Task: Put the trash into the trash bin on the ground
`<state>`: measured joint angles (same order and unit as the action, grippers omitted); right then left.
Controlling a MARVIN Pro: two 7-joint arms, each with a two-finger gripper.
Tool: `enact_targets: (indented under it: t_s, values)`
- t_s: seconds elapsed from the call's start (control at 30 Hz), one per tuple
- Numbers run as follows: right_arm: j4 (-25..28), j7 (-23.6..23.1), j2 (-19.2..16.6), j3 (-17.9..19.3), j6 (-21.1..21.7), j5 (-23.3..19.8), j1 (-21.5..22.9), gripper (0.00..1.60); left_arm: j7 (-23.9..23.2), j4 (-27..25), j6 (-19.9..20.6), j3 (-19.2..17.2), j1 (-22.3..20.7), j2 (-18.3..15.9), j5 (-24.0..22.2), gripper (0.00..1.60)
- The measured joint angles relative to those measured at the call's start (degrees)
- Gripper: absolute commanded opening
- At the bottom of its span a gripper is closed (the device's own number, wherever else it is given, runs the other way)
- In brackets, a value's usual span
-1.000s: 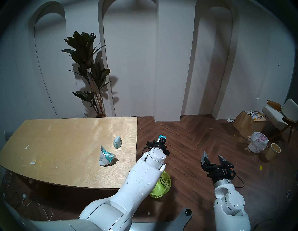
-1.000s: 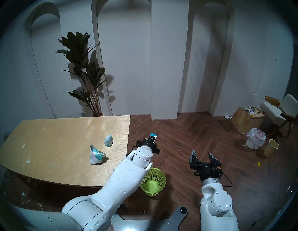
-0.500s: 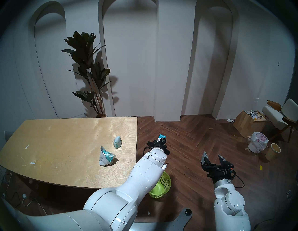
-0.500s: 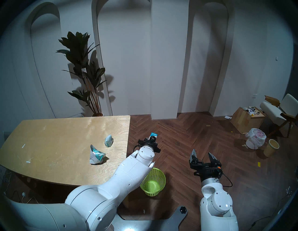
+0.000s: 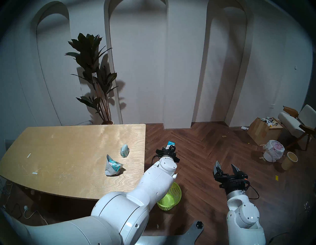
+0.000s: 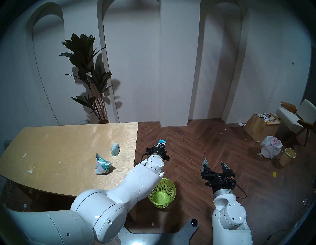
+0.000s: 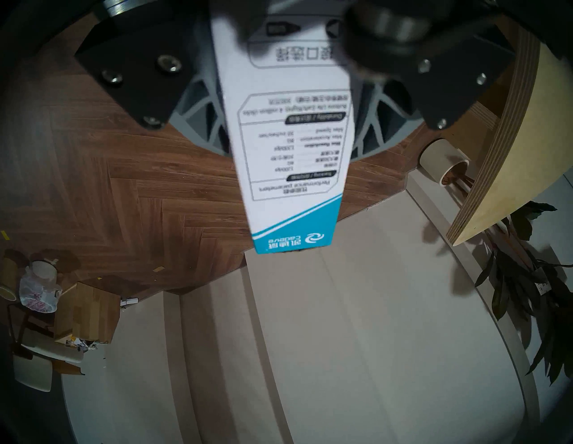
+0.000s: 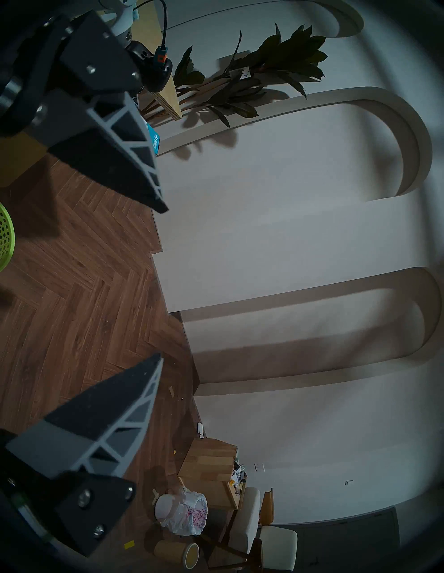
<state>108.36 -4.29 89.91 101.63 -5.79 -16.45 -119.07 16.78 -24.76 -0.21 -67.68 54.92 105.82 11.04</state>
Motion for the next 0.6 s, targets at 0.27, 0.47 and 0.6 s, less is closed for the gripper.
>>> enact_targets:
  t_s: [0.27, 0.47, 0.6]
  values:
    - [0.0, 0.0, 0.1, 0.0, 0.0, 0.2, 0.0, 1.6, 1.4, 1.7, -1.6, -0.9, -0.6, 0.4, 0.0, 1.6]
    - [0.0, 0.0, 0.2, 0.1, 0.0, 0.3, 0.0, 1.6, 2.0, 1.4, -1.9, -1.9, -0.6, 0.6, -0.2, 1.6]
    - [0.0, 0.0, 0.3, 0.1, 0.0, 0.4, 0.0, 1.6, 2.6, 0.7, -1.3, -2.4, -0.3, 0.8, -0.6, 1.6]
